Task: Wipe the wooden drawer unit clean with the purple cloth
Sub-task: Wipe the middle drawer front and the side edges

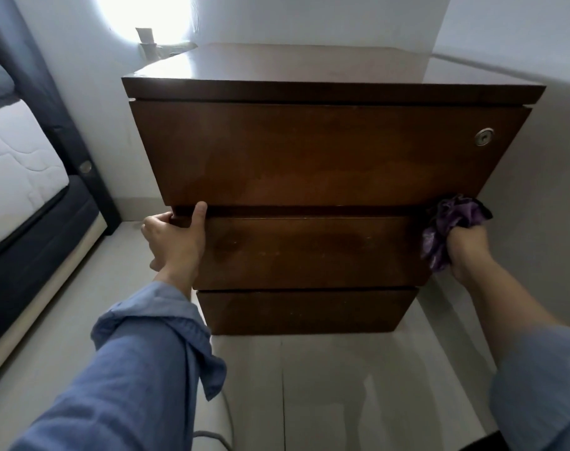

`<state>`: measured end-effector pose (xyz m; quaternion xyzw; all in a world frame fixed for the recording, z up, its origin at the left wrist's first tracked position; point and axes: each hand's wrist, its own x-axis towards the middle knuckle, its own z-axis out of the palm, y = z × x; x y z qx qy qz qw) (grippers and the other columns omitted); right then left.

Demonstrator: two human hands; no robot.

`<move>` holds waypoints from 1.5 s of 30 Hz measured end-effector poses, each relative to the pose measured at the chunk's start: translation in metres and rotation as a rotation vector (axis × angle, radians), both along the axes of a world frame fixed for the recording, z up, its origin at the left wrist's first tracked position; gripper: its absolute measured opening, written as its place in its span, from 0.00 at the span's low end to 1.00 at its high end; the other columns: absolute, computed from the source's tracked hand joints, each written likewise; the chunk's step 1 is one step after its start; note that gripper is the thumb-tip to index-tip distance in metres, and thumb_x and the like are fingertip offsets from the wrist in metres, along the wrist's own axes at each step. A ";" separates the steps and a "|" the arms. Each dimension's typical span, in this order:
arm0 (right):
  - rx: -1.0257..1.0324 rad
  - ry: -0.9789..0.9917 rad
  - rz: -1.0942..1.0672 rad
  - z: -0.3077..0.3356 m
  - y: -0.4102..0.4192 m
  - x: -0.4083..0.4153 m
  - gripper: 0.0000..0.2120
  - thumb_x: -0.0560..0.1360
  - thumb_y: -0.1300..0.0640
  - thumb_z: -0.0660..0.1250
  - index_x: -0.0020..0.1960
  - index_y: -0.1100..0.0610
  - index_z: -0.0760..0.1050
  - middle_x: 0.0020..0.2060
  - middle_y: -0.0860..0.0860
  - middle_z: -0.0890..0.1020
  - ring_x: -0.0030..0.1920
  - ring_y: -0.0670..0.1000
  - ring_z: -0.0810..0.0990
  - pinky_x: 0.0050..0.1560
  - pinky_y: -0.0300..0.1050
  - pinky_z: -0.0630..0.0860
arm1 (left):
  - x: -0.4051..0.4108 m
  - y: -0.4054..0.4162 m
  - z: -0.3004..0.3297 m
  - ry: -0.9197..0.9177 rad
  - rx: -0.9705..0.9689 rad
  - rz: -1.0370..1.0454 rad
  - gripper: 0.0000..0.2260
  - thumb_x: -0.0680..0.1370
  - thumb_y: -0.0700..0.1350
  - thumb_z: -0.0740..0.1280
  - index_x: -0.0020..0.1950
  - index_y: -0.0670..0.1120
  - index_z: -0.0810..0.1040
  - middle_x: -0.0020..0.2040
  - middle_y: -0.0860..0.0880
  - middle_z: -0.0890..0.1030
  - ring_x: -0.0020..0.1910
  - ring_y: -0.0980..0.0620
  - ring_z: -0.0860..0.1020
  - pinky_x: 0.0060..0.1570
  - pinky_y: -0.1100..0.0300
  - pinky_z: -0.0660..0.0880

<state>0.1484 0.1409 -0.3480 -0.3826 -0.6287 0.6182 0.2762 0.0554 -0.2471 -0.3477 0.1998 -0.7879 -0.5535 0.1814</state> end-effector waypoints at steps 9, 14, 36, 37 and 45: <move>0.029 -0.028 0.024 0.003 -0.005 0.016 0.20 0.78 0.64 0.56 0.69 0.56 0.67 0.61 0.58 0.76 0.57 0.57 0.78 0.61 0.57 0.75 | 0.019 0.004 0.008 -0.057 0.006 0.063 0.34 0.70 0.66 0.68 0.64 0.43 0.67 0.64 0.43 0.70 0.63 0.43 0.72 0.65 0.40 0.67; 0.054 -0.102 0.071 0.007 -0.008 0.037 0.14 0.79 0.61 0.56 0.64 0.57 0.70 0.49 0.62 0.79 0.22 0.45 0.78 0.20 0.36 0.72 | 0.041 -0.002 0.008 -0.055 0.038 0.031 0.30 0.73 0.64 0.66 0.65 0.44 0.66 0.64 0.44 0.69 0.62 0.43 0.72 0.65 0.41 0.68; 0.681 -0.254 0.093 0.021 -0.049 0.062 0.21 0.77 0.56 0.59 0.69 0.50 0.67 0.69 0.53 0.65 0.61 0.60 0.74 0.63 0.52 0.69 | 0.066 0.001 -0.003 0.011 0.117 -0.112 0.33 0.77 0.61 0.61 0.77 0.48 0.56 0.73 0.45 0.64 0.69 0.39 0.67 0.67 0.42 0.66; 0.688 -0.258 0.097 0.019 -0.047 0.061 0.22 0.77 0.57 0.59 0.70 0.50 0.66 0.70 0.53 0.64 0.62 0.60 0.73 0.63 0.52 0.68 | 0.066 0.002 -0.002 0.016 0.122 -0.116 0.33 0.77 0.61 0.61 0.77 0.48 0.56 0.73 0.45 0.64 0.70 0.39 0.67 0.67 0.42 0.66; 0.889 -0.326 0.260 0.008 -0.132 0.048 0.25 0.78 0.58 0.60 0.74 0.49 0.61 0.74 0.51 0.59 0.57 0.61 0.77 0.55 0.52 0.76 | 0.070 0.000 0.003 0.023 0.191 -0.103 0.27 0.80 0.59 0.54 0.76 0.48 0.60 0.73 0.45 0.65 0.69 0.42 0.67 0.65 0.49 0.63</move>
